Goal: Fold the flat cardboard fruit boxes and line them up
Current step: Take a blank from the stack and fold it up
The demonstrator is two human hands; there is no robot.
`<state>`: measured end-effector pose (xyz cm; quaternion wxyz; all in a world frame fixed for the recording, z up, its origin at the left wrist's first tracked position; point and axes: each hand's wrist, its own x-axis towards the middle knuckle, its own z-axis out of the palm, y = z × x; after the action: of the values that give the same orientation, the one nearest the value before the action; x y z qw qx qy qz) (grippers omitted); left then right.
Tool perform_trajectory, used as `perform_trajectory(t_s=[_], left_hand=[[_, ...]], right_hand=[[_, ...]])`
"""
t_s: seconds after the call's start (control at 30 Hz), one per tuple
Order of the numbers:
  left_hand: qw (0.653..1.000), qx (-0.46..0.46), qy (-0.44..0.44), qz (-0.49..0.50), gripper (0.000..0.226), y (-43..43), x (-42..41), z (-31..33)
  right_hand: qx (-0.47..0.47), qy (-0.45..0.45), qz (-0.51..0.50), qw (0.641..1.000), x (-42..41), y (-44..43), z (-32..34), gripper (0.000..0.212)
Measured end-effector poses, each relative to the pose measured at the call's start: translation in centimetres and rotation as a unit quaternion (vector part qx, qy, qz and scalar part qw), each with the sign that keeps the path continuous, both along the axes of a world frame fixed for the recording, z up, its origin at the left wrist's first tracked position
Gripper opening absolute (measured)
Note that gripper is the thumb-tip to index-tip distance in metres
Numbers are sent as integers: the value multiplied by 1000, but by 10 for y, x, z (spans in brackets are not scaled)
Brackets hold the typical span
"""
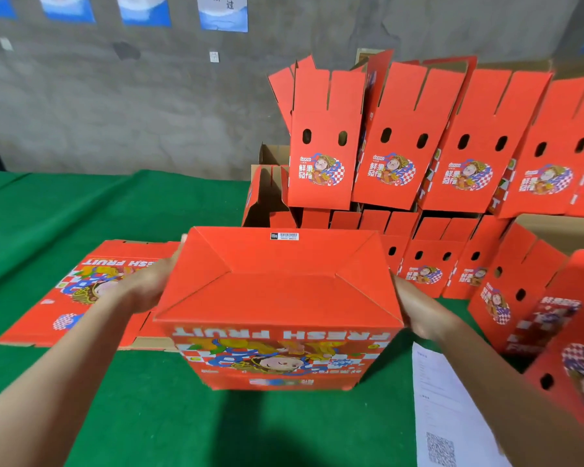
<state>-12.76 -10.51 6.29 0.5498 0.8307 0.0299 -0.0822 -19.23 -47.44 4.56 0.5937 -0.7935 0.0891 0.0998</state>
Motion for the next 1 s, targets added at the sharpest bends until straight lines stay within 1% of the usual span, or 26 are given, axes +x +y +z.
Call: perform_trajectory(t_s=[0.07, 0.1, 0.13, 0.17, 0.2, 0.23, 0.27, 0.3, 0.33, 0.37, 0.4, 0.47, 0.5, 0.57, 0.63, 0.73, 0.83, 0.9, 0.97, 1.0], left_hand=[[1000, -29, -1, -13, 47, 12, -1, 4], [998, -51, 3, -30, 54, 16, -3, 8], [997, -50, 24, -48, 63, 19, -5, 11], [997, -46, 20, -56, 64, 22, -6, 15], [998, -32, 10, -45, 61, 25, -7, 18], [999, -28, 3, -34, 59, 29, -8, 18], [998, -43, 4, -35, 59, 34, -9, 18], [997, -71, 4, -42, 58, 36, -9, 17], [994, -95, 5, -49, 55, 37, -11, 16], [991, -123, 0, -52, 50, 39, -11, 15], [986, -160, -6, -53, 43, 40, -10, 14], [970, -236, -33, -50, 29, 38, -8, 10], [964, -258, -48, -41, 24, 37, -6, 9], [955, -287, -67, -17, 21, 37, -4, 8], [947, -313, -67, 0, 24, 44, -2, 7], [940, -339, -50, -1, 24, 62, 2, 4], [934, -351, -62, 3, 29, 85, 8, 3], [929, -359, -84, 12, 32, 104, 15, 5], [933, -342, -109, 26, 32, 120, 25, 7], [942, -311, -123, 39, 30, 126, 31, 9]], right_hand=[[26, -41, 16, 999, -5, 0, 12, 53], [40, -65, 25, 997, -8, 2, 19, 49], [57, -86, 33, 994, -10, 3, 21, 42], [82, -110, 39, 990, -9, 3, 21, 37], [104, -129, 36, 986, -9, 4, 21, 41], [119, -144, 29, 982, -12, 7, 22, 50], [124, -152, 32, 980, -13, 7, 24, 57], [129, -154, 54, 978, -15, 8, 23, 58], [137, -151, 87, 975, -16, 9, 24, 53], [141, -143, 116, 973, -17, 12, 26, 48], [140, -135, 124, 973, -18, 14, 27, 49], [121, -148, 95, 977, -16, 19, 29, 61], [110, -172, 71, 976, -14, 24, 29, 63], [88, -225, 25, 970, -12, 36, 31, 48], [34, -271, 7, 962, -9, 48, 35, 37], [-19, -313, 48, 948, -3, 67, 42, 34], [-89, -301, 141, 939, 2, 89, 47, 28], [-109, -295, 188, 930, 6, 107, 48, 24], [-106, -312, 178, 927, 14, 130, 50, 21], [-105, -327, 159, 926, 19, 144, 50, 20]])
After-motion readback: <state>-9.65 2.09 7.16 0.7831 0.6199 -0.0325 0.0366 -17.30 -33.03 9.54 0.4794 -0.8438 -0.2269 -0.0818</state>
